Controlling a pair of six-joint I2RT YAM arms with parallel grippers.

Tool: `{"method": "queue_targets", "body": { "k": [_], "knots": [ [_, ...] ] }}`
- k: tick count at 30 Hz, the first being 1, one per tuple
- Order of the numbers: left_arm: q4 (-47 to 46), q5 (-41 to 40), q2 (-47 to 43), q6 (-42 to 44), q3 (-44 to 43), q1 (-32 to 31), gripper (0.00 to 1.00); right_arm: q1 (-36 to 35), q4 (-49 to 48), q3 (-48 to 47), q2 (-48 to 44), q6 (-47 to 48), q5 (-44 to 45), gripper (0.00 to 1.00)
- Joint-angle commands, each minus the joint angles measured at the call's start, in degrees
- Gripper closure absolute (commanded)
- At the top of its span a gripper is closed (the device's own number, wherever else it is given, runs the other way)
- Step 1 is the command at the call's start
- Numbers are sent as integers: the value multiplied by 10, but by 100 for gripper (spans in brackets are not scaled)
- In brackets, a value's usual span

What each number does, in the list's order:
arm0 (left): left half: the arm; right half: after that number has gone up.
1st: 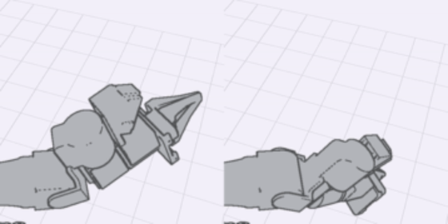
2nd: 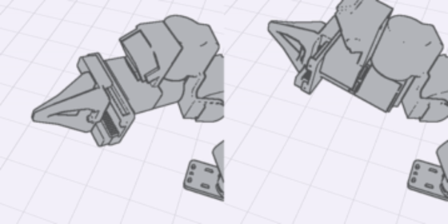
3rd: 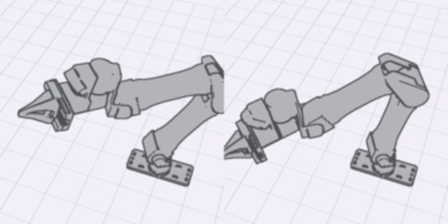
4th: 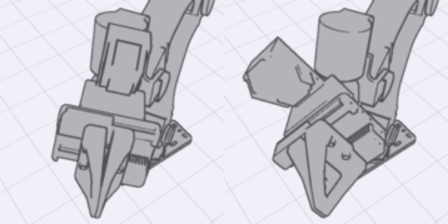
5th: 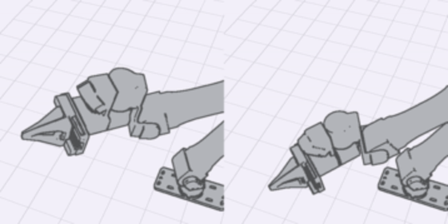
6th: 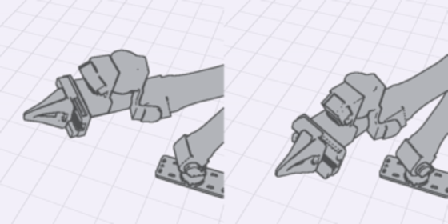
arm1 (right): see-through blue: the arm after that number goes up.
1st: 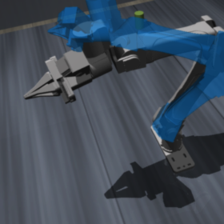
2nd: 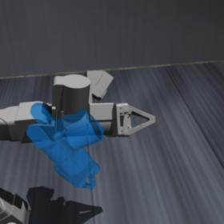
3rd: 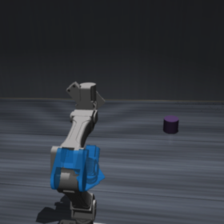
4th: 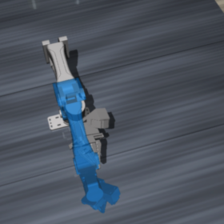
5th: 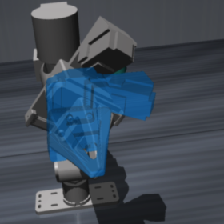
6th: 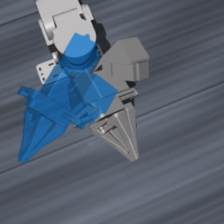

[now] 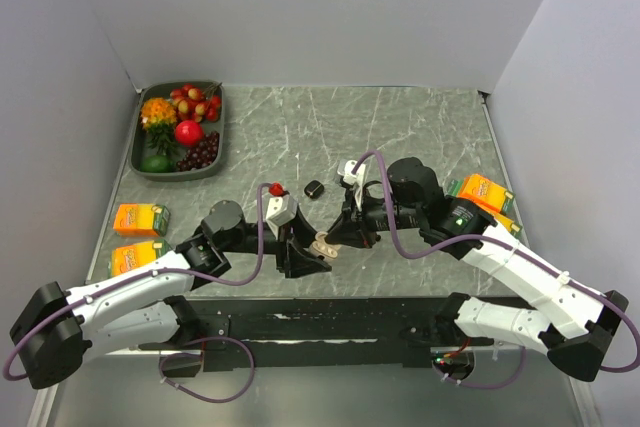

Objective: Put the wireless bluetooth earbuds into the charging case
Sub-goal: Open the charging case.

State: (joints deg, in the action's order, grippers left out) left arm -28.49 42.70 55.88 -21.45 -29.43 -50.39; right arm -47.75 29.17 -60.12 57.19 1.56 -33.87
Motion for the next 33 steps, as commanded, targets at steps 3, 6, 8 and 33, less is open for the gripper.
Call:
{"method": "queue_targets", "body": {
  "k": [3, 6, 8, 33],
  "knots": [
    [-49, 10, -8, -21, 8, -1, 40, -3, -25, -27, -9, 5, -1, 100],
    [-51, 13, -5, -21, 8, -1, 44, -3, -26, -27, -9, 5, -1, 100],
    [-51, 18, -2, -20, 6, -1, 47, -3, -26, -28, -7, 5, -2, 100],
    [-109, -4, 11, -38, 22, -10, 99, -2, -24, -47, -23, -34, 42, 64]
  ]
}}
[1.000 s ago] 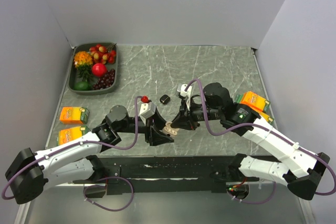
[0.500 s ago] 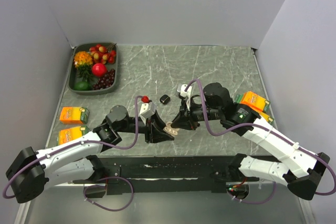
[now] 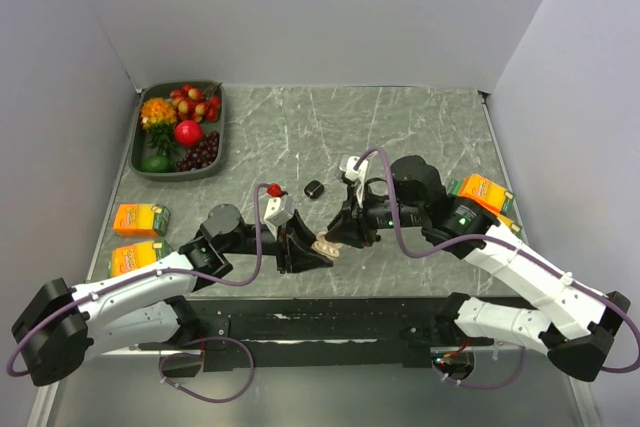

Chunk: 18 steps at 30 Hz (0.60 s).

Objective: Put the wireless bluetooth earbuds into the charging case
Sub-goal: Open the charging case.

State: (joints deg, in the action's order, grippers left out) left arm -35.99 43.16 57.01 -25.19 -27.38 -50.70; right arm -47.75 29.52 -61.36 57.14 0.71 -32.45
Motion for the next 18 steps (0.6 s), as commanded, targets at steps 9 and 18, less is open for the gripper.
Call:
{"method": "queue_targets", "body": {
  "k": [9, 18],
  "knots": [
    [-39, -88, -7, 13, 13, -23, 99, -2, -71, -12, -70, -54, 107, 81],
    [-155, -341, 10, 102, 68, -120, 99, -2, -150, 66, -116, -91, 143, 100]
  ]
}}
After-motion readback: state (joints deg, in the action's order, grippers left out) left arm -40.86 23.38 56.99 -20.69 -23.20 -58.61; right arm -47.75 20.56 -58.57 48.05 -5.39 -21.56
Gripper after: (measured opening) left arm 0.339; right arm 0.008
